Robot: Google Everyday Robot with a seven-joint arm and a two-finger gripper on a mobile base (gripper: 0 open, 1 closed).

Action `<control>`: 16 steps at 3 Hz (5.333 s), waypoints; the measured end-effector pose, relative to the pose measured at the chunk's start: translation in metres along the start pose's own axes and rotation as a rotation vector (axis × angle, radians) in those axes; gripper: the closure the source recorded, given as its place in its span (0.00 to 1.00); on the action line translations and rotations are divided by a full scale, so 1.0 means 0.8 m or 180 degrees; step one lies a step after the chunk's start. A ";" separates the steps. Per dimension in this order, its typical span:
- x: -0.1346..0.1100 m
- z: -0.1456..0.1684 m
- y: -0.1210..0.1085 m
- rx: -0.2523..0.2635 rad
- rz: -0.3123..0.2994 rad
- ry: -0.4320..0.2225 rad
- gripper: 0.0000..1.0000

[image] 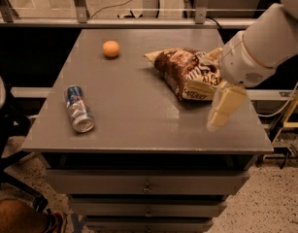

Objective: Move brown chip bag near redbull can

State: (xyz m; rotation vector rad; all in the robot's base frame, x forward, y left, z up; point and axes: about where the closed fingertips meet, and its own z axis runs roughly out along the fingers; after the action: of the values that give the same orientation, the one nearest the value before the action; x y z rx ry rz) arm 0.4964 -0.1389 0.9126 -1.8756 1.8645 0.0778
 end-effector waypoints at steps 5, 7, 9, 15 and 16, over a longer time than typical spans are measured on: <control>-0.021 0.067 -0.065 0.0400 -0.0379 -0.0287 0.91; -0.074 0.054 -0.098 0.0585 -0.0613 -0.0507 1.00; -0.180 0.089 -0.096 0.0324 -0.1396 -0.0710 1.00; -0.260 0.119 -0.032 -0.0134 -0.1635 -0.0596 0.28; -0.262 0.120 -0.031 -0.0140 -0.1647 -0.0597 0.00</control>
Offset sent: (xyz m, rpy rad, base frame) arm 0.0433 0.0091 -0.0732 0.0076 -0.0303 0.0349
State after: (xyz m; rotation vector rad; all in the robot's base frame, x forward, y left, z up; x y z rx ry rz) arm 0.5345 0.0893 0.9141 -2.2348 1.2220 0.1153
